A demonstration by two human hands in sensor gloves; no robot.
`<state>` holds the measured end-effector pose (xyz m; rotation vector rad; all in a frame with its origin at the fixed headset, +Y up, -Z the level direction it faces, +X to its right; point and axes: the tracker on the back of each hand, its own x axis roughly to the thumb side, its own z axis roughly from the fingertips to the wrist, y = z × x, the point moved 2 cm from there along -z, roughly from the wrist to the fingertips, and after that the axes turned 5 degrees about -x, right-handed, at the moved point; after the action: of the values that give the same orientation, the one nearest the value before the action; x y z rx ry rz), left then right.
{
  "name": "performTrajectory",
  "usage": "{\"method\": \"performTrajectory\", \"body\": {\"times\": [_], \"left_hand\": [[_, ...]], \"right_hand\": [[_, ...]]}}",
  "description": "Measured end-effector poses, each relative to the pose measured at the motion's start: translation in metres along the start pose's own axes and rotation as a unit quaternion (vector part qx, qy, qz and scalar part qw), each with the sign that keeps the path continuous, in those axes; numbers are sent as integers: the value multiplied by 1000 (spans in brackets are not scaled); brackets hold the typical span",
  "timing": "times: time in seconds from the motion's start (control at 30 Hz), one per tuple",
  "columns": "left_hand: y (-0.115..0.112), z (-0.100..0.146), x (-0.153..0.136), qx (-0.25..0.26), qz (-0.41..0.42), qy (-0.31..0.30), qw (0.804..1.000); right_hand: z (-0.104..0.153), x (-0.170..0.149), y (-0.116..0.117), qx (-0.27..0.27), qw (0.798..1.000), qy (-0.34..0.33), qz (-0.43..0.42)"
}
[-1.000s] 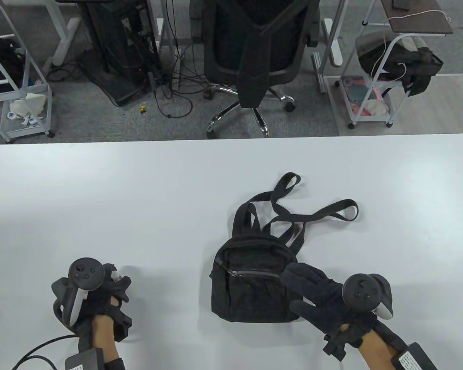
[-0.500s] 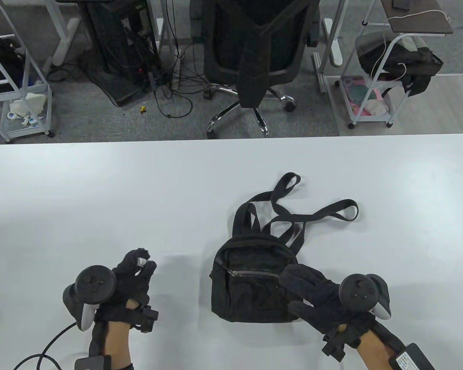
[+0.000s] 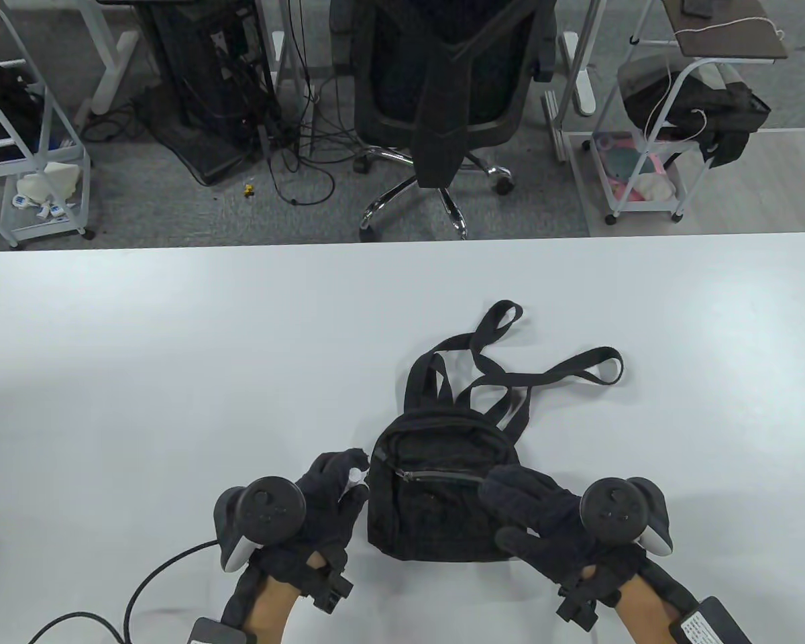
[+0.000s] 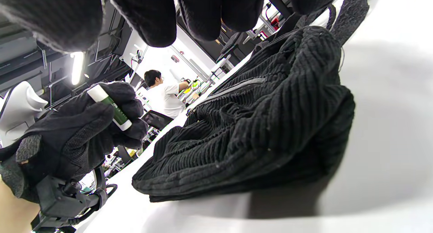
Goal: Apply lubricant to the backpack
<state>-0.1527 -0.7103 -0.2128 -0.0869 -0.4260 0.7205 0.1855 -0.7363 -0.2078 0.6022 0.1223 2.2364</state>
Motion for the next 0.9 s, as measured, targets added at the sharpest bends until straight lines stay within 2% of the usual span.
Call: {"method": "performTrajectory", "body": {"times": [0.1,0.2,0.33,0.5,0.9], "left_hand": [[-8,-2,3,-26,-46,-1,999],[-19,-5,9,-41,-31,-13,999],[-29,-5,28,-12,-23,-52,998],[-41,-2,49,-3,-40,-91,995],[-58,1,79,25,-132,-128,983]], "right_hand": [[0,2,2,2,1000,-2,4],[0,8,3,-4,1000,-9,9],[0,18,6,-26,999,-13,22],[-2,33,13,-88,996,8,3],[-4,38,27,-113,992,45,44]]}}
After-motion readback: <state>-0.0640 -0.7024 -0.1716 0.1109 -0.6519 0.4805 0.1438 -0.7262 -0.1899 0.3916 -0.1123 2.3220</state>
